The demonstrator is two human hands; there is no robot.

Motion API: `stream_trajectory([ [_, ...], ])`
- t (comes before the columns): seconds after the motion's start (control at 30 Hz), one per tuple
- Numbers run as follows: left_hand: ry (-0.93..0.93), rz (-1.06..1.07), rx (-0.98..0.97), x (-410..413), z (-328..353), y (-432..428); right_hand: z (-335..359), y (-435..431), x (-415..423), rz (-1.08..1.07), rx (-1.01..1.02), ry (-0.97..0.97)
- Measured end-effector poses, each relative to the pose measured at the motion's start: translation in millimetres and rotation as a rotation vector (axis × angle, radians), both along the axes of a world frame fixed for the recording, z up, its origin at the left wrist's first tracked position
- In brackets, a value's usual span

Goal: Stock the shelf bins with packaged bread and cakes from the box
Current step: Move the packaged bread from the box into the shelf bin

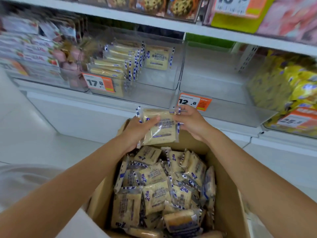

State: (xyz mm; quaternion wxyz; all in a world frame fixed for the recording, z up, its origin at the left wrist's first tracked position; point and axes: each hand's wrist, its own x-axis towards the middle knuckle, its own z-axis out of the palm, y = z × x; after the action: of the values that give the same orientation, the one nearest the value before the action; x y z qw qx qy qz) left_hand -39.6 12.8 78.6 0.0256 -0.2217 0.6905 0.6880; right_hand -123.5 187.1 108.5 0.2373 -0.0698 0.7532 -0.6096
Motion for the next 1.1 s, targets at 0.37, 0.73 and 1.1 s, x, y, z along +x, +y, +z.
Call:
stream_trajectory([
  [0.37, 0.379, -0.132, -0.427, -22.3, 118.1, -80.7, 120.5, -83.6, -15.6, 0.412, 0.650, 1.057],
  [0.73, 0.305, -0.178, -1.077, -150.1, 91.8, -192.3, 84.6, -129.4, -169.4, 0.123, 1.030, 1.029],
  [1.1, 0.305, -0.181, -1.258, -209.3, 54.7, -210.3, 4.2, -180.7, -246.6, -0.031, 1.194, 1.079],
])
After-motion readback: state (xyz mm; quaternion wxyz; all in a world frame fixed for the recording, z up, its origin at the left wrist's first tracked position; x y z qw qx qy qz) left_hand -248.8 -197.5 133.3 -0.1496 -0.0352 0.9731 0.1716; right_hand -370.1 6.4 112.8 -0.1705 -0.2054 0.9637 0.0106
